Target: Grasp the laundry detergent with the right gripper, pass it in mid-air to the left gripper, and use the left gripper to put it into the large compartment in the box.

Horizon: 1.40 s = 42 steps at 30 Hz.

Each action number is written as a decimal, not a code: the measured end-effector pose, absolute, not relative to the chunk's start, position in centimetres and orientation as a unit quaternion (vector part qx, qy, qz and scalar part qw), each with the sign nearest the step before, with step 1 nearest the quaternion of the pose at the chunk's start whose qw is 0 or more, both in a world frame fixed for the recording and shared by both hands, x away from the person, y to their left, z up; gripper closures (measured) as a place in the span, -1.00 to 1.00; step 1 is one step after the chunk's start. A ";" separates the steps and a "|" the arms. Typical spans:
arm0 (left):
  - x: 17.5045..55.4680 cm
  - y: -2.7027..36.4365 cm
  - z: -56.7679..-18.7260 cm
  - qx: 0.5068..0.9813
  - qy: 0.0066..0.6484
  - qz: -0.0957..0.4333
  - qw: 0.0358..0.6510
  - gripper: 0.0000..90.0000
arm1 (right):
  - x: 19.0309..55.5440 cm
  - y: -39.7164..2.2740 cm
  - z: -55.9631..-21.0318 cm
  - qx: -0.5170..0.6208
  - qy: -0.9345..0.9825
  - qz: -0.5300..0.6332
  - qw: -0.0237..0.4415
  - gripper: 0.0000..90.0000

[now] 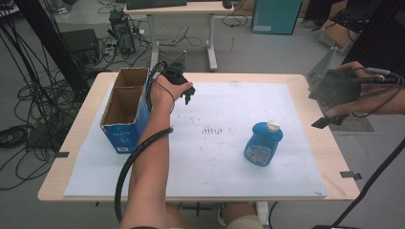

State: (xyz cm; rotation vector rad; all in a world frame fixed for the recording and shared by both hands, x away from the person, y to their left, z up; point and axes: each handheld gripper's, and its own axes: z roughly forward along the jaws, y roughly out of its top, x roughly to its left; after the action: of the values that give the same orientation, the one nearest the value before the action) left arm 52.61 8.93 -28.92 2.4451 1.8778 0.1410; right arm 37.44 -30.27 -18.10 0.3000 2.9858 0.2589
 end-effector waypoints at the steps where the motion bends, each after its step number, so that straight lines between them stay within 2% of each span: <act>1: 52.5 9.0 -28.8 0.792 0.608 0.047 0.026 -0.85 | 37.4 -30.3 -18.2 0.100 0.989 0.086 0.064 -0.85; 26: 52.2 8.5 -28.2 0.796 0.602 0.055 0.032 -0.86 | 35.5 -32.3 -19.3 0.107 0.985 0.116 0.067 -0.88; 42: 52.0 8.0 -28.4 0.795 0.602 0.046 0.054 -0.86 | 33.4 -35.2 -22.9 0.155 0.968 0.184 0.072 -0.92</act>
State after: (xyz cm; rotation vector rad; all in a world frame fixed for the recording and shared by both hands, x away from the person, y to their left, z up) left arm 51.99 7.96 -28.45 2.4162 1.8291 0.1389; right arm 33.42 -35.20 -22.86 0.4671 2.9088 0.5524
